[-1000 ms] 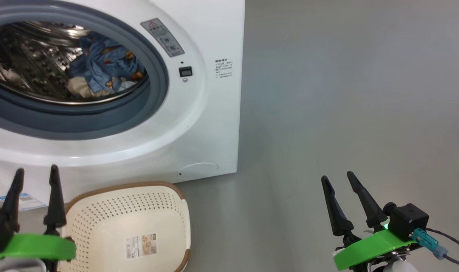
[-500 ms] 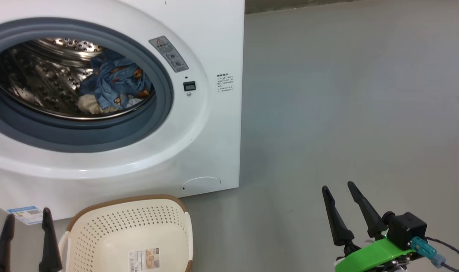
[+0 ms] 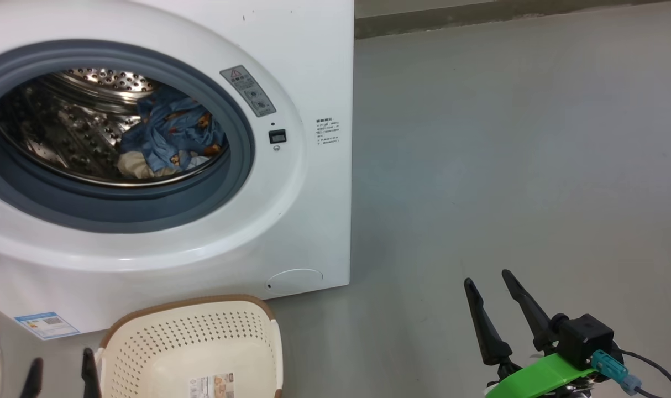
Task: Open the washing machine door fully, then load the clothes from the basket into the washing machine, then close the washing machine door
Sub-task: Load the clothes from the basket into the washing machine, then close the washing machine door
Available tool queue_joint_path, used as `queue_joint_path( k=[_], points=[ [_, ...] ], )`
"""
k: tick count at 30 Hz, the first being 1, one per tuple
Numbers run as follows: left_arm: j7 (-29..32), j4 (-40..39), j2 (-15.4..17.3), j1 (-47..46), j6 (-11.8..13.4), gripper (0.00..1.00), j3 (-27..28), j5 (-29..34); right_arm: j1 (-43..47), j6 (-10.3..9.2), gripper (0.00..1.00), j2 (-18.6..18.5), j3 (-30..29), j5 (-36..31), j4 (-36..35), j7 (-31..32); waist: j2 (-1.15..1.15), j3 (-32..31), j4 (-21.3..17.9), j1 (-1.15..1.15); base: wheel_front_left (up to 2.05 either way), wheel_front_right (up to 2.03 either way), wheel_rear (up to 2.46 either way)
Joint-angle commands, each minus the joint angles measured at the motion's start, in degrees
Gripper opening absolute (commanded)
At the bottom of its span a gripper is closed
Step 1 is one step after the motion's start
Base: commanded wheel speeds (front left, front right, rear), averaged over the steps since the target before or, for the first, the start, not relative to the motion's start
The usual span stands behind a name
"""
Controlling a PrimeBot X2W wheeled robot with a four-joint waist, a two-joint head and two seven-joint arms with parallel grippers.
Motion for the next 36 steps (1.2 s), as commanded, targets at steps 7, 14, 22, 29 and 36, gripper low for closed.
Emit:
queue_joint_path(
  k=[7, 14, 22, 29, 36],
  points=[
    [-0.47, -0.56, -0.59, 0.4, -0.54, 1.0, 1.54, 0.27, -0.15, 0.35, 1.0, -0.01, 1.98, -1.17, -1.99, -0.26, 0.0, -0.03, -0.15, 0.0, 0.0, 0.0, 0.0],
    [-0.47, -0.44, -0.99, 0.56, -0.37, 1.0, 1.46, 0.91, 0.09, 0.35, 1.0, -0.01, 1.92, -1.33, -2.09, -0.26, 0.0, -0.05, -0.05, 0.0, 0.0, 0.0, 0.0],
    [-0.47, -0.58, -1.16, 0.2, -0.67, 1.0, 1.43, 1.15, 0.06, 0.35, 1.0, -0.01, 1.64, -1.25, -2.29, -0.26, 0.0, 0.15, 0.17, 0.0, 0.0, 0.0, 0.0],
    [-0.47, -0.79, -1.21, -0.39, -1.05, 1.0, 2.02, 1.31, -0.2, 0.35, 1.0, -0.01, 1.59, -1.2, -2.37, -0.26, 0.0, 0.84, 0.2, 0.0, 0.0, 0.0, 0.0],
    [-0.47, -0.34, -1.29, -0.58, -1.19, 1.0, 2.12, 1.17, -0.14, 0.35, 1.0, -0.01, 1.34, -1.2, -2.25, -0.26, 0.0, 0.79, 0.26, 0.0, 0.0, 0.0, 0.0]
  ],
)
